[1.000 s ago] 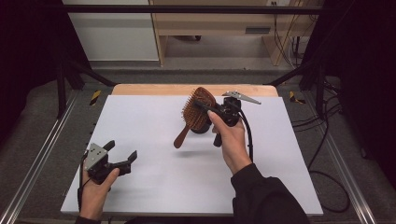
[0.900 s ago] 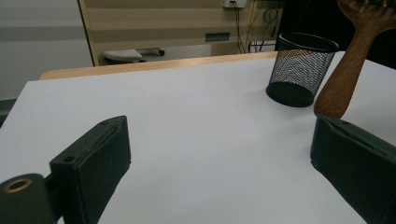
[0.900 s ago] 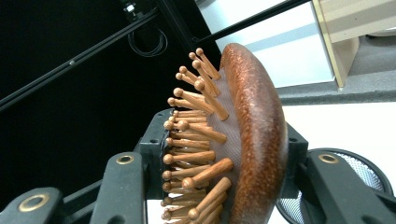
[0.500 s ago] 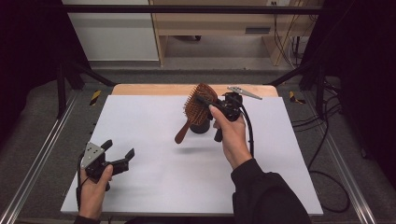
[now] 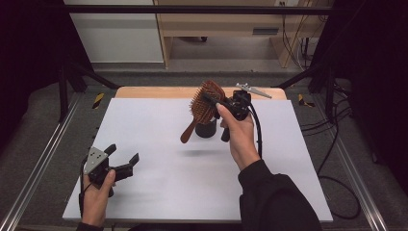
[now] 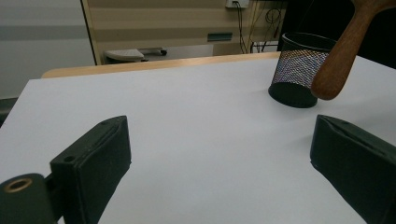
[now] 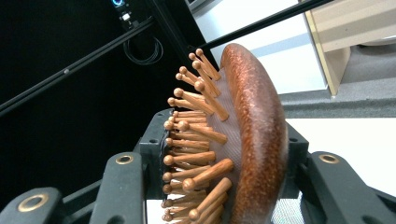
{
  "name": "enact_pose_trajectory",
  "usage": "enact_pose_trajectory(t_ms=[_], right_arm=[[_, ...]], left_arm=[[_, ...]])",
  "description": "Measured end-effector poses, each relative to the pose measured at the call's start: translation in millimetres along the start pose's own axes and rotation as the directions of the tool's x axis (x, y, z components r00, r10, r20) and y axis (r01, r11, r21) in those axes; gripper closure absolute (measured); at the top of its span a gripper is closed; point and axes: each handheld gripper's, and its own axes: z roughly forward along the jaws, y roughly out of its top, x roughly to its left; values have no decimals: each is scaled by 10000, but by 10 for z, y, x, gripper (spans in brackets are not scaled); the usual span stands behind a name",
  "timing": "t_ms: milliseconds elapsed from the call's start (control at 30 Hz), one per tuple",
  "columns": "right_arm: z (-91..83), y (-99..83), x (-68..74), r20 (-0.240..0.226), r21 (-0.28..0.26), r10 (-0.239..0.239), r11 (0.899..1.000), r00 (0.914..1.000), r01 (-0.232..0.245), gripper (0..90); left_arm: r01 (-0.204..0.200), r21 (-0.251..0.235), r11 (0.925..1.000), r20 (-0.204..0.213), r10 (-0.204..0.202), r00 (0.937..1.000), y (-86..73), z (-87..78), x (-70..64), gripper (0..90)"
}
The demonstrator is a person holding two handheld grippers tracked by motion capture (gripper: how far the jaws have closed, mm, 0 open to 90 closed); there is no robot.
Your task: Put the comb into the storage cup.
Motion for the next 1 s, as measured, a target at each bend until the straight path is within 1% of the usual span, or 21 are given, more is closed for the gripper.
enact_pose_trajectory(t_ms=[33,167,567,933,1000], right_arm=[[4,13,-3,15,-59,-45,10000,10000,45,503],[36,62,-17,50,-210,66,9998,10000,-65,504],[80,291,11,328,-440,-212,9988,9992,227,504],[87,309,23,319,-410,-262,9988,9991,275,504],[86,316,23,345,-382,-354,9986,9988,367,504]], left_arm=[[4,-8,10000,-19,-4,10000,0,0,1,57],[9,-23,10000,47,-8,10000,-2,-4,5,56],[50,-50,10000,102,-50,9999,-2,-6,9,56],[64,-20,10000,185,-64,9998,-2,-4,1,56],[77,-23,10000,187,-76,9998,-2,-4,2,56]])
